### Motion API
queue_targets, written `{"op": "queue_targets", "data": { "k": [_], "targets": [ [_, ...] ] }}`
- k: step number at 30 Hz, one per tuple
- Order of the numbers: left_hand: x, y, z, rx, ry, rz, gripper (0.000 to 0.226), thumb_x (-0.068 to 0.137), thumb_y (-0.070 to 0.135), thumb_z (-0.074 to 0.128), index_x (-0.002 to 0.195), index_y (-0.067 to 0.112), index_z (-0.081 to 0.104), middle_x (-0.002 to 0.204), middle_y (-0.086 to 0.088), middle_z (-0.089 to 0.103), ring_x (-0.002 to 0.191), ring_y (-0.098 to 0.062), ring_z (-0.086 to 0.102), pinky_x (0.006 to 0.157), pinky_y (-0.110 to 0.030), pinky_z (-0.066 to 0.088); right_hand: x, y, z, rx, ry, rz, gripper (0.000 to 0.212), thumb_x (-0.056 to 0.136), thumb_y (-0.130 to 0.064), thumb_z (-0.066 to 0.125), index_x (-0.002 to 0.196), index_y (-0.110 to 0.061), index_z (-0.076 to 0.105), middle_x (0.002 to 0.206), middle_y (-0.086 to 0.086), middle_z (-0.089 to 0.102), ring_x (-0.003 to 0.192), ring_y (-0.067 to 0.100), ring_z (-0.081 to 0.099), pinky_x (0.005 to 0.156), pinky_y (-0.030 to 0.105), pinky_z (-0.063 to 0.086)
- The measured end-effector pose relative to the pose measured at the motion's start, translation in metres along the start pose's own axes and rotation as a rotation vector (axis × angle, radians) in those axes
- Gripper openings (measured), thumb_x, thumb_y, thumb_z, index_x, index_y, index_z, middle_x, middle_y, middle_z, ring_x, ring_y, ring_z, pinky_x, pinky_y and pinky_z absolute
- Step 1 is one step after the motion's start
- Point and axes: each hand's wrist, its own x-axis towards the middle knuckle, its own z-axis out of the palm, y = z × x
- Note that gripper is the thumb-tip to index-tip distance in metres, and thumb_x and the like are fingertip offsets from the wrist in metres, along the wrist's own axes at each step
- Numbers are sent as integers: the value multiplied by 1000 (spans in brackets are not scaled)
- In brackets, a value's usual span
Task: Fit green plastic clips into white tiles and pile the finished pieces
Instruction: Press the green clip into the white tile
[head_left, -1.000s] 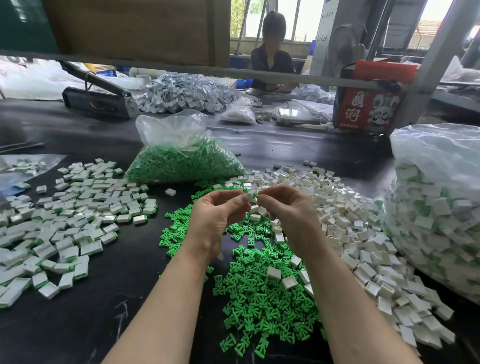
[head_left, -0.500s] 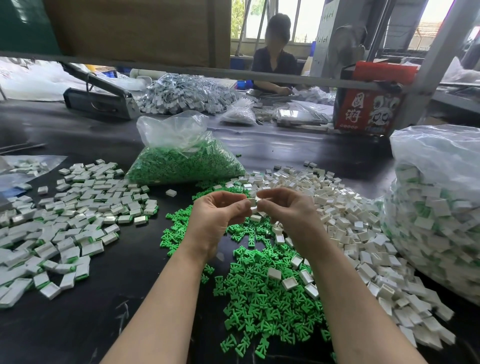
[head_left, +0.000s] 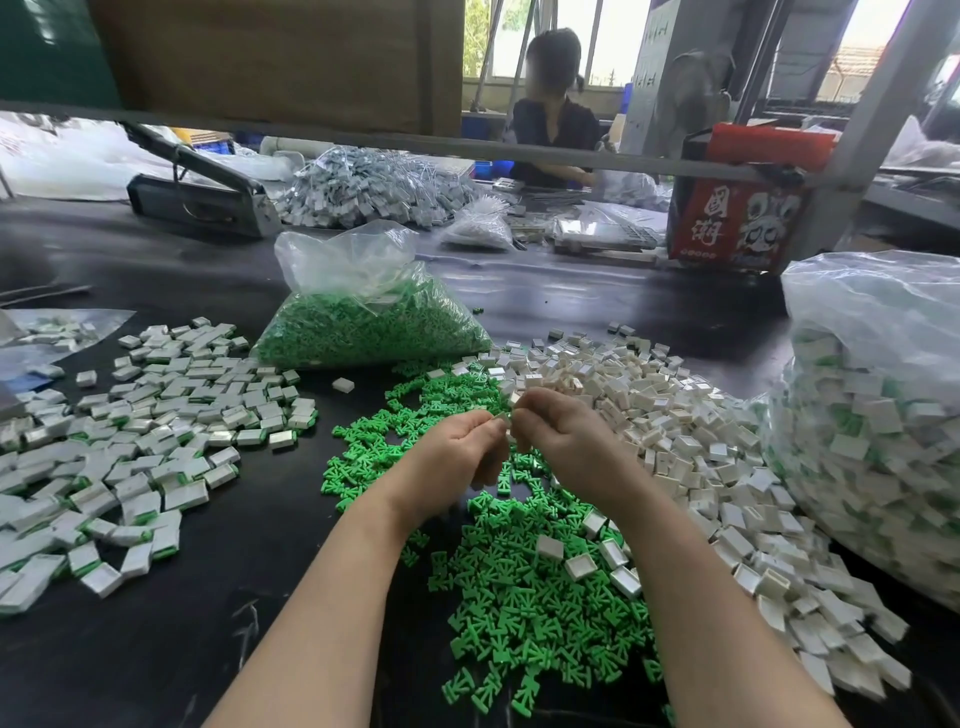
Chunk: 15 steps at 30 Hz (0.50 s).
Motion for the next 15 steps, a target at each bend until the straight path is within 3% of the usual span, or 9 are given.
{"op": "queue_targets", "data": {
  "k": [4,7,10,15],
  "targets": [
    [0,2,1,-9,25,30,27,89,33,44,74,12,51,58,1,49,51,-10,43,48,-18,36,-1,-1,3,42,-54,17,20,102,-20,47,85,-12,56,73,2,57,58,6,45,56,26,38],
    [-1,3,2,-4,26,44,25,87,31,45,72,12,52,57,6,47,51,-9,41,48,-18,35,-2,0,4,110,-66,38,21,102,-17,47,86,-7,54,72,4,53,63,15,45,60,31,37],
    [-2,3,3,15,46,40,29,92,28,45,78,5,55,63,1,48,56,-12,42,54,-23,37,-3,-1,3,179,-89,44,21,102,-14,47,82,-9,52,67,2,46,65,19,39,62,36,32],
    [-3,2,4,80,26,46,29,102,23,40,76,15,51,62,2,45,54,-12,38,52,-26,33,-4,-1,-4,136,-111,11,21,101,-14,50,80,-8,53,67,3,44,65,18,39,63,40,34]
  ]
}}
